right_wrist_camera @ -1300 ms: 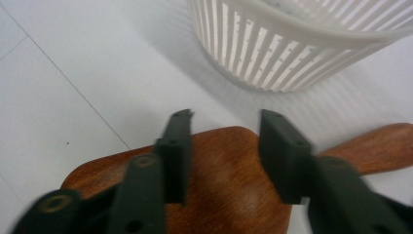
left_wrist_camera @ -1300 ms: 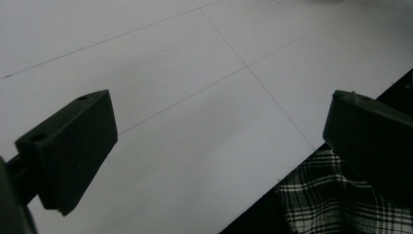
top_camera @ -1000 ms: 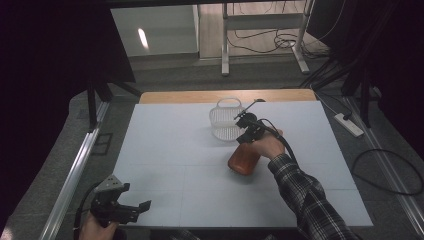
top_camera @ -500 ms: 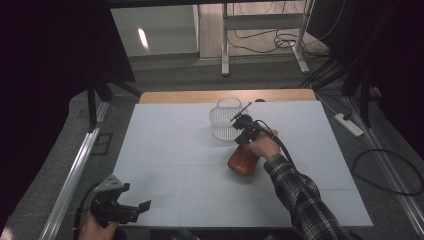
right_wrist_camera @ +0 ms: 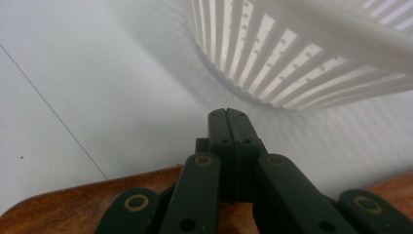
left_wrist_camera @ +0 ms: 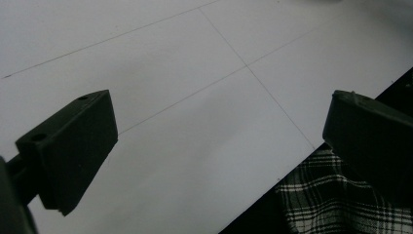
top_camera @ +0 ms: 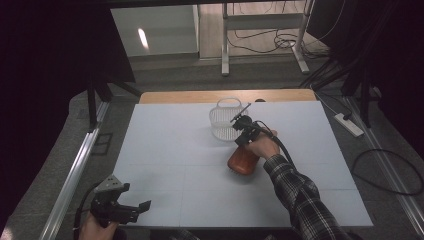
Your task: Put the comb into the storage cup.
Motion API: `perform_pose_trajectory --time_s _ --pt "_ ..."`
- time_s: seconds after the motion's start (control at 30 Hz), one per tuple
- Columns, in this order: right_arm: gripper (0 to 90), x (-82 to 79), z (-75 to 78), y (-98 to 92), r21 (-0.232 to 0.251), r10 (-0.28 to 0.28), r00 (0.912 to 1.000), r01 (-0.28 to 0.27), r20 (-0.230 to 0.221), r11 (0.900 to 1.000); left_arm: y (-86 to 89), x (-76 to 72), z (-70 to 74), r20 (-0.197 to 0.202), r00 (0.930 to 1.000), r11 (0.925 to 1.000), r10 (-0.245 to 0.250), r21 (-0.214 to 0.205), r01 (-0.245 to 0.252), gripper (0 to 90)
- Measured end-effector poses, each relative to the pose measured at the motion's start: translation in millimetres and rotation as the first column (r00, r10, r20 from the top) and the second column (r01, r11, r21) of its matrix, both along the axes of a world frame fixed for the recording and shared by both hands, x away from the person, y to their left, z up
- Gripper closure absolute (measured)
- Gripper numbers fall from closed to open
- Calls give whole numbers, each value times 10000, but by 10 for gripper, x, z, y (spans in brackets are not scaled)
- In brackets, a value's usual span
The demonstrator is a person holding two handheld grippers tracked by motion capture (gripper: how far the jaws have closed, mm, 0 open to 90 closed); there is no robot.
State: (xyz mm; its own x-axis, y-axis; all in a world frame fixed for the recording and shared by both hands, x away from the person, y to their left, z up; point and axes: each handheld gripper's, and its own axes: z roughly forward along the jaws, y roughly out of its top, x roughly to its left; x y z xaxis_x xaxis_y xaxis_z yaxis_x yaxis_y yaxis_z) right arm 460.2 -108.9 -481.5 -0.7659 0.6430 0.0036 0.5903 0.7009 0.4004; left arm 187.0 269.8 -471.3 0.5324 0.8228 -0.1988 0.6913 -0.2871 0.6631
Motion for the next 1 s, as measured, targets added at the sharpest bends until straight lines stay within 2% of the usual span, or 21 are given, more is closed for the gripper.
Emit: perform_pose_trajectory --time_s 0.53,0.73,0.9,1.0 --pt "895 13 10 -87 -13 -298 9995 298 -141 9996 0 -5 -1 -29 10000 10000 13 3 -12 5" --pt "895 9 0 -121 -155 -383 9992 381 -123 9992 -1 -8 0 -32 10000 10000 12 23 -12 5" --pt "896 1 -55 -193 -565 -517 9986 510 -99 9971 1 -6 -1 -40 10000 10000 21 9 -21 4" --pt "896 -10 -68 -256 -554 -627 9980 620 -109 9965 -3 -5 -2 -46 10000 10000 28 9 -27 5"
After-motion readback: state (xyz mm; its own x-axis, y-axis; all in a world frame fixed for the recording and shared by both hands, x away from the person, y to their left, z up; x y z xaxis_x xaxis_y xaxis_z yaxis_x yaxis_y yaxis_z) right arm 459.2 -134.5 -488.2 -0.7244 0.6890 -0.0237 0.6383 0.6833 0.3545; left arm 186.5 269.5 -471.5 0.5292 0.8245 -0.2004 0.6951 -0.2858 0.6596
